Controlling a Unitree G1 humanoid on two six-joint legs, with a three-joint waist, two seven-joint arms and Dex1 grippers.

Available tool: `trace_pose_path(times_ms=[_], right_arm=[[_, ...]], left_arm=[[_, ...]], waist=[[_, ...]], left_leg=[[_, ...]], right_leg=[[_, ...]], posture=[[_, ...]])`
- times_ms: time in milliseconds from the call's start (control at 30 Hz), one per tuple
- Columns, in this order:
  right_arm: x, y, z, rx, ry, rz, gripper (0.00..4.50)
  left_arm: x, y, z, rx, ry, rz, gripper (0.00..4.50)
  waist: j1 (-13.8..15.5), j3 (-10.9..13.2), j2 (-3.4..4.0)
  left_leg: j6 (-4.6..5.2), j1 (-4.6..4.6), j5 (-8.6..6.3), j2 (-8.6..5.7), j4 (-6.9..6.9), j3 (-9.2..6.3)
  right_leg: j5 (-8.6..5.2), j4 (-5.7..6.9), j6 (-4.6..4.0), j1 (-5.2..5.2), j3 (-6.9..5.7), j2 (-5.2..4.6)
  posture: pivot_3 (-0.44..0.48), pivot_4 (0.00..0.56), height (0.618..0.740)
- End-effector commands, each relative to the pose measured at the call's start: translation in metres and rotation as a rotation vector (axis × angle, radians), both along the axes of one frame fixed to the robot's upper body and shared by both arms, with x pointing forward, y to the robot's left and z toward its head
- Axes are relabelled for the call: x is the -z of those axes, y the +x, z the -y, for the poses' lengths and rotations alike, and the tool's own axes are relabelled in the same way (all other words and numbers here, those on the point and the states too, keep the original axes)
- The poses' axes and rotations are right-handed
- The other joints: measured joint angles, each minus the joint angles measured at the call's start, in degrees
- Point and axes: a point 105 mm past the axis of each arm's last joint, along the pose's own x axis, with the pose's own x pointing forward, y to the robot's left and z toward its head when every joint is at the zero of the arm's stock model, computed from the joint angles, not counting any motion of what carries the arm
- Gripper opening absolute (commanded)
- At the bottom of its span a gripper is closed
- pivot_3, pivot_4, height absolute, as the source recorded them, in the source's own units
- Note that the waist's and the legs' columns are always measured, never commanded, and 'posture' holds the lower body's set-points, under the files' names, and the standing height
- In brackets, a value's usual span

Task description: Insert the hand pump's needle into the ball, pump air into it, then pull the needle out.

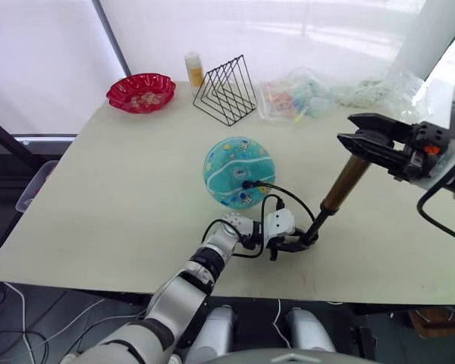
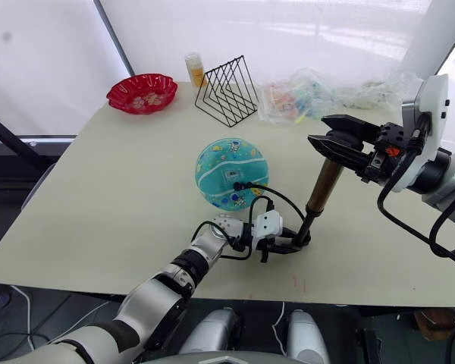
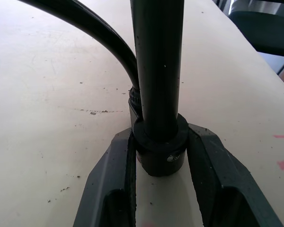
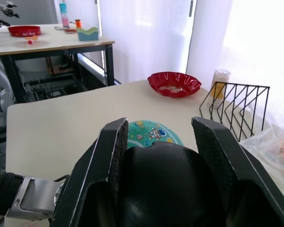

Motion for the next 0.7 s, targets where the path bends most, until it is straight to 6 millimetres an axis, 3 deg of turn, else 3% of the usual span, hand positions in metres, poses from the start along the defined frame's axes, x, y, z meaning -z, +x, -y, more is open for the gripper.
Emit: trace_pose_path(times_ms=[33, 67, 200, 467, 600, 700], right_arm=[[-0.003, -0.003, 0.005, 0.049, 0.022, 0.062, 1.65], [0.005, -0.001, 0.005, 0.049, 0.040, 0.034, 1.65], [0.069, 0.006, 0.000, 0.060, 0.019, -0.133, 1.65], [0.153, 0.004, -0.006, 0.088, -0.035, -0.314, 1.65], [0.175, 0.006, -0.003, 0.136, -0.083, -0.309, 1.65], [0.173, 0.006, -0.005, 0.125, -0.076, -0.282, 1.65]], left_arm=[[0.051, -0.026, -0.021, 0.018, 0.186, -0.140, 1.04], [0.051, -0.026, -0.021, 0.018, 0.186, -0.140, 1.04], [0.050, -0.026, -0.021, 0.016, 0.185, -0.138, 1.04], [0.051, -0.025, -0.022, 0.007, 0.186, -0.139, 1.04], [0.050, -0.025, -0.021, 0.010, 0.183, -0.139, 1.04], [0.050, -0.026, -0.020, 0.012, 0.183, -0.138, 1.04]], waist=[[-0.38, -0.18, -0.28], [-0.56, -0.29, -0.47], [-0.69, -0.63, -0.89], [-0.60, -1.19, -0.76], [-0.45, -1.41, -0.76], [-0.31, -1.42, -0.70]], left_leg=[[0.05, 0.03, -0.03, -0.12, 0.01, 0.06], [0.10, 0.09, -0.06, -0.37, 0.02, 0.06], [0.74, 0.56, -0.48, -1.32, 0.04, -0.14], [0.98, 1.09, -0.65, -1.39, -0.08, -0.45], [0.98, 1.14, -0.65, -1.39, -0.12, -0.46], [0.97, 1.13, -0.65, -1.42, -0.12, -0.48]], right_leg=[[0.10, -0.20, 0.16, 0.01, -0.06, -0.15], [0.20, -0.35, 0.34, 0.01, -0.09, -0.37], [0.35, -0.48, 0.69, -0.01, -0.43, -1.25], [0.39, -0.32, 0.76, 0.15, -0.43, -1.15], [0.38, -0.32, 0.76, 0.16, -0.43, -1.12], [0.38, -0.32, 0.75, 0.15, -0.45, -1.12]], posture=[[0.000, 0.150, 0.740], [0.000, 0.150, 0.740], [0.000, 0.150, 0.740], [0.000, 0.150, 0.740], [0.000, 0.150, 0.740], [0.000, 0.150, 0.740]])
